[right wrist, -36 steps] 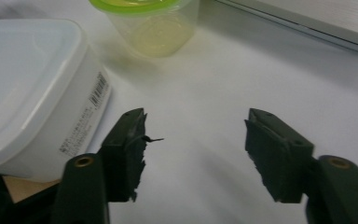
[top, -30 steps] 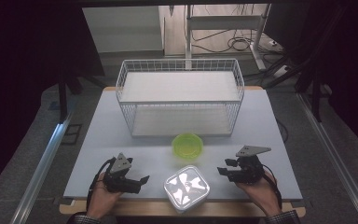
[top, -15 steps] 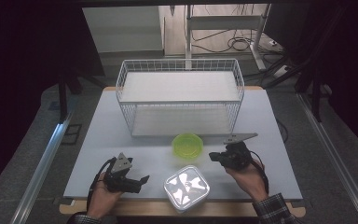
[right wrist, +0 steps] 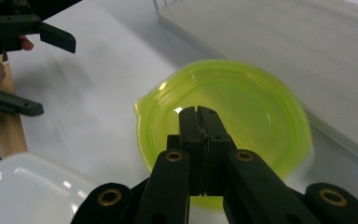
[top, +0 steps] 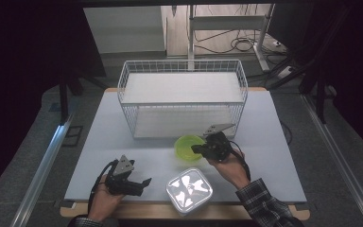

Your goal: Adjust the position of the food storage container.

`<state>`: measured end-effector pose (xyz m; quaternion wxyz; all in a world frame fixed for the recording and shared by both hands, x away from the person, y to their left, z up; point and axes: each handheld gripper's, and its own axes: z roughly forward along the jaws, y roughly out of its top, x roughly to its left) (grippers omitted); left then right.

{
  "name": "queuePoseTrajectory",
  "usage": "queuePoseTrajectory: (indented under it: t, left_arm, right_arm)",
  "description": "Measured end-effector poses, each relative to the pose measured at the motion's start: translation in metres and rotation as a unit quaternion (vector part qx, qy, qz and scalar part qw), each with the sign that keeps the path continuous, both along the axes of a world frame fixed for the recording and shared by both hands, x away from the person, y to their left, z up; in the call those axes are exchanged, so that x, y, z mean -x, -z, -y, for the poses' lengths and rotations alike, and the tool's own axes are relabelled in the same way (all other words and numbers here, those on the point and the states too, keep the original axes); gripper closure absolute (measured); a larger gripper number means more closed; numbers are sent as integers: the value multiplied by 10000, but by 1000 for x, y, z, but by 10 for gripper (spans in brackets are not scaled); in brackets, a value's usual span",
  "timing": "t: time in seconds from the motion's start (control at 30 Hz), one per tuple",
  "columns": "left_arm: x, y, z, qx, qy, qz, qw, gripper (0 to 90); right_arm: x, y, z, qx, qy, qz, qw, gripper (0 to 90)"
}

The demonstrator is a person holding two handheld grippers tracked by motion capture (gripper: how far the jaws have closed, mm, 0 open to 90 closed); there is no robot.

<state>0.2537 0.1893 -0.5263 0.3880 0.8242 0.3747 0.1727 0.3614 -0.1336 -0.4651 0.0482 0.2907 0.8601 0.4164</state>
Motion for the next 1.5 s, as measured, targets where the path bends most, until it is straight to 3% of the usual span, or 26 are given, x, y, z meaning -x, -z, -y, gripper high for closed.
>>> queuePoseTrajectory:
  t: [0.17, 0.37, 0.67, 0.83, 1.1, 1.5]
  left_arm:
    - [0, 1, 0, -15, 6, -4, 10000, 70]
    - [0, 1, 1, -30, 20, 2, 10000, 70]
    - [0, 1, 1, -56, 39, 6, 10000, 71]
    - [0, 1, 1, -76, 50, 8, 10000, 70]
    - [0, 1, 1, -116, 67, 5, 9999, 71]
    - [0, 2, 3, -145, 70, 1, 9999, 70]
  right_arm:
    - [-10, 1, -20, 38, -215, -10, 9998, 892]
    - [-17, 3, -49, 320, -576, 125, 9977, 892]
    - [-20, 6, -73, 539, -813, 181, 9951, 893]
    - [-23, 11, -82, 646, -894, 48, 9939, 892]
    - [-24, 12, -80, 740, -876, 62, 9934, 893]
    - [-27, 11, -35, 633, -459, -4, 9969, 892]
